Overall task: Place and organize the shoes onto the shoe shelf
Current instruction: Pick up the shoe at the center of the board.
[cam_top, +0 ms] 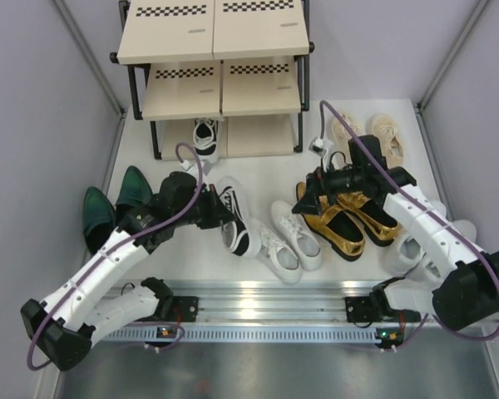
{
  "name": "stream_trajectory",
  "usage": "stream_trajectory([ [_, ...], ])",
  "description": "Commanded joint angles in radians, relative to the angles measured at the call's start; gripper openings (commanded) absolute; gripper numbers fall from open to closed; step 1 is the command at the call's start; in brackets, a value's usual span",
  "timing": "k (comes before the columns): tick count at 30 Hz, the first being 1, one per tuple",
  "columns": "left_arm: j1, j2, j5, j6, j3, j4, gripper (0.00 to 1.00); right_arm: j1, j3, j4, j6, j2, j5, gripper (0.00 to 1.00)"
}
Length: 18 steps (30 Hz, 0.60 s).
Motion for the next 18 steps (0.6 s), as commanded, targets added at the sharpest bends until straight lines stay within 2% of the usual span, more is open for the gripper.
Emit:
stream_trajectory([
  [1, -0.104, 0.07, 0.027, 0.063, 0.085, 0.155, 0.0, 0.018, 0.07, 0.229, 0.485, 0.034, 0.113, 0.99],
  [7, -0.256, 0.273, 0.009, 0.183, 0.296, 0.165, 0.0, 0.035, 0.208, 0.15, 0.699, 0.129, 0.325, 0.99],
  [11, -0.284, 0.35, 0.015, 0.234, 0.382, 0.164, 0.0, 0.049, 0.223, 0.071, 0.788, 0.188, 0.316, 0.99],
  [18, -0.3, 0.397, 0.045, 0.258, 0.455, 0.177, 0.0, 0.099, 0.127, 0.159, 0.834, 0.188, 0.281, 0.99],
])
